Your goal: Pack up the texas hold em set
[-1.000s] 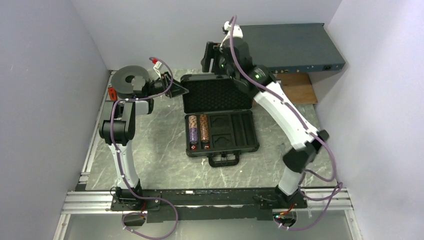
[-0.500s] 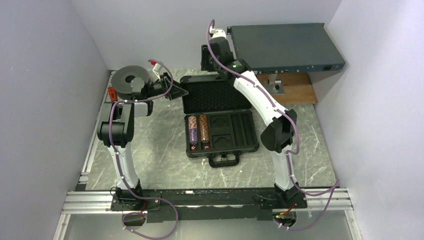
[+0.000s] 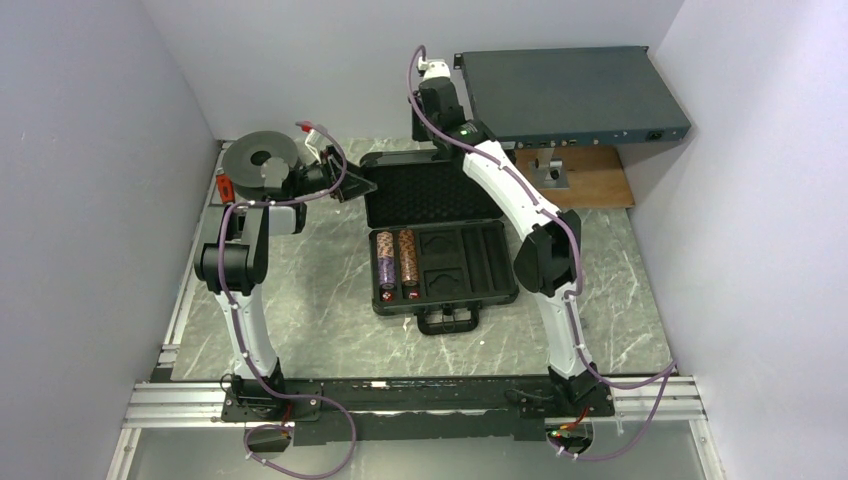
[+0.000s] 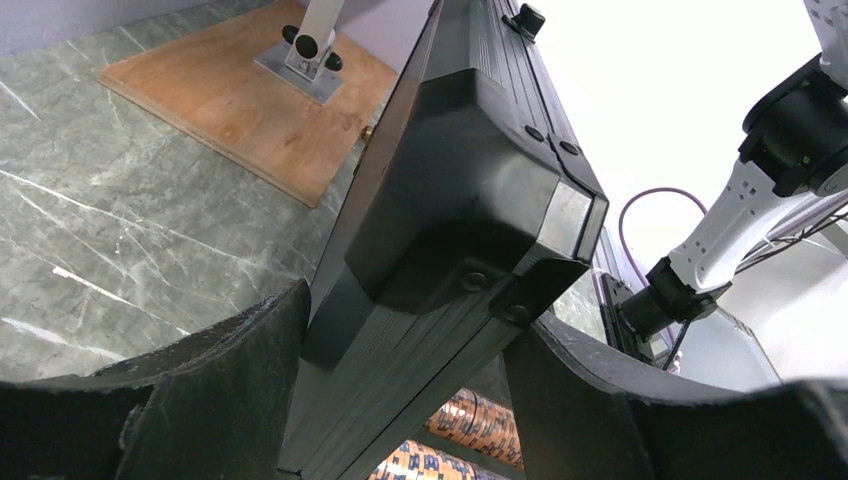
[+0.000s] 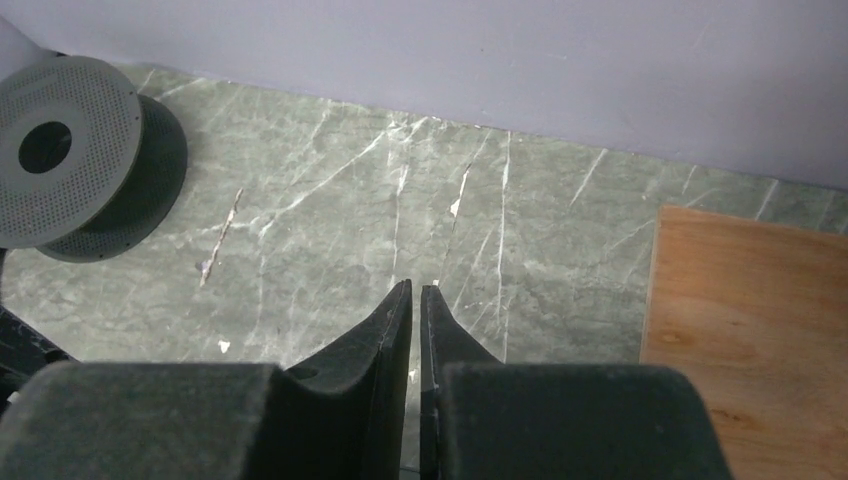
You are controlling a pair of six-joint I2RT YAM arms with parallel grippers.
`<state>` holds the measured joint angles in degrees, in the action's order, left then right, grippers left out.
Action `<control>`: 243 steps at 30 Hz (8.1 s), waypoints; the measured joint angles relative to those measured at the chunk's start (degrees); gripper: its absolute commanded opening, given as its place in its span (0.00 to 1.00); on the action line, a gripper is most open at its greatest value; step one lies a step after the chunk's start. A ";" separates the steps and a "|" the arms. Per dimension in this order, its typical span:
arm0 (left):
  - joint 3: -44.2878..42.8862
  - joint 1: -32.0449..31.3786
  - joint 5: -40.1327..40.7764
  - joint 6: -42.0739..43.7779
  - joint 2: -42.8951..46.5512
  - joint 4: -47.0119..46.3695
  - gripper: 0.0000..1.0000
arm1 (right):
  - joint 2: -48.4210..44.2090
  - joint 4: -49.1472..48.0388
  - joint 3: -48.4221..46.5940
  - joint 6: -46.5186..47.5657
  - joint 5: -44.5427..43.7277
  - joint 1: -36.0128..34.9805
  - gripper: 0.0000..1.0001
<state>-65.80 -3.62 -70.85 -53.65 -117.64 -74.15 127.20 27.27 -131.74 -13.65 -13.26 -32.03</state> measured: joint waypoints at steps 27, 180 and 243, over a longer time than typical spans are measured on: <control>4.15 -0.74 -1.14 7.82 3.23 9.81 1.00 | -3.61 1.40 8.50 2.56 21.07 2.32 0.00; -25.07 -21.16 41.46 35.30 -0.63 78.01 0.99 | -83.10 1.31 96.98 -17.90 21.79 -0.07 0.87; 35.47 -26.43 42.29 18.91 34.42 58.55 0.35 | -45.13 -28.11 84.26 -11.21 25.81 -0.44 0.11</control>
<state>-30.33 -30.04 -28.56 -34.74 -83.22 -15.59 82.06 -0.84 -47.48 -24.86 12.56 -32.47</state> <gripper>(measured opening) 0.368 0.110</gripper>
